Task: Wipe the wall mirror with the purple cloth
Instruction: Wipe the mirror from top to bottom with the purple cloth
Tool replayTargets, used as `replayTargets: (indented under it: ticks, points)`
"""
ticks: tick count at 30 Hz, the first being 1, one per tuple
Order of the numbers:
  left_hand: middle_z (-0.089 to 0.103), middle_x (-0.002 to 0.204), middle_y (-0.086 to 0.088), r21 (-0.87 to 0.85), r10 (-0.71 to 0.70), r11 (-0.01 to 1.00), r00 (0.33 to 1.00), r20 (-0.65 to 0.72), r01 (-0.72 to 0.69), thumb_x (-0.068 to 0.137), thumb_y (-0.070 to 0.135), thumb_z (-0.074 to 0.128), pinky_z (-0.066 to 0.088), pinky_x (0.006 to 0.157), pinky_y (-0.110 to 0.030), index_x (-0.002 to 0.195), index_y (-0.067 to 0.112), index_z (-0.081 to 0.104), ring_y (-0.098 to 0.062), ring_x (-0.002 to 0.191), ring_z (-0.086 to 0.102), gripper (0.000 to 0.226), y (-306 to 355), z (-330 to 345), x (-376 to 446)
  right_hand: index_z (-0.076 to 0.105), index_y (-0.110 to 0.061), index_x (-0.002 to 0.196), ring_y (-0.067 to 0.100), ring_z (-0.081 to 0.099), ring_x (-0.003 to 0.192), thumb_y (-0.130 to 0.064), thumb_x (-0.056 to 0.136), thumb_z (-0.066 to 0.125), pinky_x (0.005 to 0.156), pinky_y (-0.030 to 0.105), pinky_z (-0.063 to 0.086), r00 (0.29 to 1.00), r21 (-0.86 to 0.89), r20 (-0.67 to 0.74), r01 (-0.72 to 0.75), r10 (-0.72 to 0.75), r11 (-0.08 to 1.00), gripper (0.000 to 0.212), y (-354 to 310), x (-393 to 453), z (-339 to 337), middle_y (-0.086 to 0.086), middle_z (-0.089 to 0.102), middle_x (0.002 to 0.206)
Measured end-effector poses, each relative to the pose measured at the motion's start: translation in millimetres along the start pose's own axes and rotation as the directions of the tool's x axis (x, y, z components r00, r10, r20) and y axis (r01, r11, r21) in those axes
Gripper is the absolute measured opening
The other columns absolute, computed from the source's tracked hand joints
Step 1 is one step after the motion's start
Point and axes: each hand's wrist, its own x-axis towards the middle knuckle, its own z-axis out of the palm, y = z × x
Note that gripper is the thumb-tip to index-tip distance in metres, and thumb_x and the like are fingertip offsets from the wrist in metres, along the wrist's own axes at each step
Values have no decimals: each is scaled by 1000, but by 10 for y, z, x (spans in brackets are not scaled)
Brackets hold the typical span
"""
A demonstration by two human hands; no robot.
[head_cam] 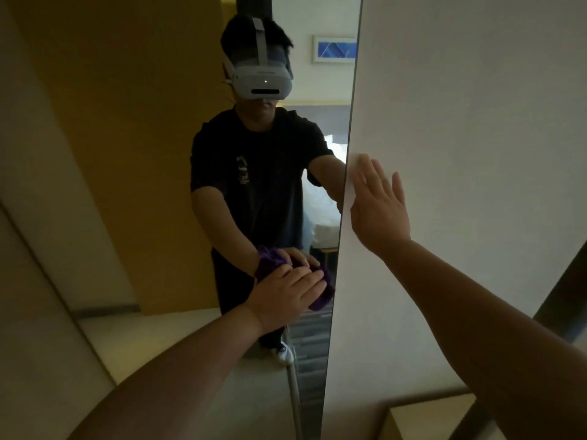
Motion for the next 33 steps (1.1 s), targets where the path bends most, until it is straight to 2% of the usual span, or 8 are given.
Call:
replayTargets:
  ticks: [6,9,11,15,18,21,27,33]
  points:
    - [62,133,-9,-79,-263,963,961,-90,257,95,11,45,50,85,-42,131,12,61,-29,111,61,39,-401,-521,-420,16,-11,156,28,2,153,-5,94,48,123,50,2,992,131,-35,-113,119,985,70,-462,-141,-53,13,10,165]
    - [62,134,-9,-75,-346,938,930,-125,339,93,5,50,50,86,-42,131,10,62,-29,113,60,40,-638,-750,-846,12,-13,157,29,4,153,-11,91,33,123,52,3,994,225,-62,-72,88,972,69,-844,-261,-48,12,12,165]
    - [61,135,-10,-81,-386,922,913,-131,378,91,1,59,49,87,-42,131,8,62,-30,116,59,41,-780,-842,-1156,14,-14,157,29,5,153,-14,93,35,123,54,6,998,229,-49,-26,38,973,67,-1167,-349,26,11,13,165]
    - [61,134,-12,-92,-398,917,910,-114,389,91,-2,58,48,88,-43,130,6,64,-31,117,59,40,-988,-939,-1808,12,-18,159,21,-7,153,-20,97,42,123,50,0,995,225,57,69,-83,972,69,-1921,-547,242,3,0,167]
    - [61,134,-12,-89,-423,906,900,-108,415,96,5,50,47,87,-44,130,5,63,-31,115,59,37,-1114,-968,-2281,25,-13,155,23,-9,153,-24,97,42,123,50,-4,978,181,111,156,-178,971,62,-2403,-700,422,6,3,167]
    - [61,134,-12,-86,-452,892,881,-140,444,94,2,51,46,87,-45,129,5,64,-32,114,59,38,-1215,-927,-2652,26,-14,154,23,-12,153,-25,97,43,121,44,-14,970,145,125,192,-211,971,61,-2687,-812,596,7,3,167]
    - [60,136,-12,-69,-487,870,833,-261,488,90,1,50,45,89,-47,130,4,61,-32,117,57,42,-1305,-723,-2871,32,-13,152,23,-7,153,-28,97,41,122,45,-12,970,116,50,230,-236,966,58,-2874,-1014,935,8,7,166]
    - [56,141,-11,64,-417,860,769,-484,506,87,14,72,44,91,-48,135,9,53,-33,118,56,53,-1669,-631,-2368,14,-17,158,21,-14,152,-31,98,40,123,52,-3,971,94,-90,229,-221,969,67,-2794,-1195,1231,6,-3,167]
